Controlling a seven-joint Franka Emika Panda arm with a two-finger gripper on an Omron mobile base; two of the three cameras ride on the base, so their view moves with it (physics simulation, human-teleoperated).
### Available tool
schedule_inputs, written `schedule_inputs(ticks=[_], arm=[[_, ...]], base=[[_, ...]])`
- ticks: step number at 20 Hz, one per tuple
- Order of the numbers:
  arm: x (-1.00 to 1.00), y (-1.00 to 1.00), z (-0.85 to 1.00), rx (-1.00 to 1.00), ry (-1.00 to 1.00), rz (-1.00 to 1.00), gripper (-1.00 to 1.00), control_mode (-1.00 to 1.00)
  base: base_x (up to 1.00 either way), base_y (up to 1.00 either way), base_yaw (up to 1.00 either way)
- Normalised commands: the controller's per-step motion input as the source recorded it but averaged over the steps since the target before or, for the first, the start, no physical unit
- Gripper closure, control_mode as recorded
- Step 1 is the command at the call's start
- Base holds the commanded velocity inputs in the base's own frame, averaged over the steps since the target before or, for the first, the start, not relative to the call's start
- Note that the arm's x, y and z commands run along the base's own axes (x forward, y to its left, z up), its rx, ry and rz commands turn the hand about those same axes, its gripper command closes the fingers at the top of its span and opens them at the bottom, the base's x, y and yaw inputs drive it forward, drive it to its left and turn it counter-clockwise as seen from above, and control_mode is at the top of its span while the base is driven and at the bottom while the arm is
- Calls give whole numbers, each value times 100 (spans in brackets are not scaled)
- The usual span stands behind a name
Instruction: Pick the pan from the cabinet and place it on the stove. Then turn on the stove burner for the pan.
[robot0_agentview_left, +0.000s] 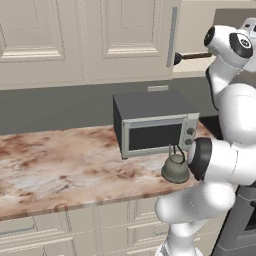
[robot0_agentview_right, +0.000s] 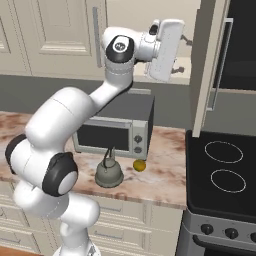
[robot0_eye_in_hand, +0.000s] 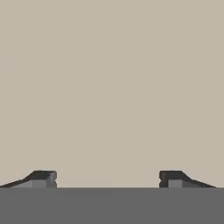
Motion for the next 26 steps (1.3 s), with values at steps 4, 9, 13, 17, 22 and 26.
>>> schedule_inputs(ticks=[4,9,13,17,22,26], arm=[[-20,80,-8,7,-19,0,-100,-100],[-27,79,-15,12,-25,3,-100,-100],[-30,71,-5,17,-24,9,-100,-100],[-28,64,-6,18,-23,15,-100,-100],[-17,69,-6,17,-24,20,-100,-100],[0,70,-9,16,-23,21,-100,-100]], base=[[0,0,0],[0,0,0],[0,0,0],[0,0,0],[0,0,0],[0,0,0]])
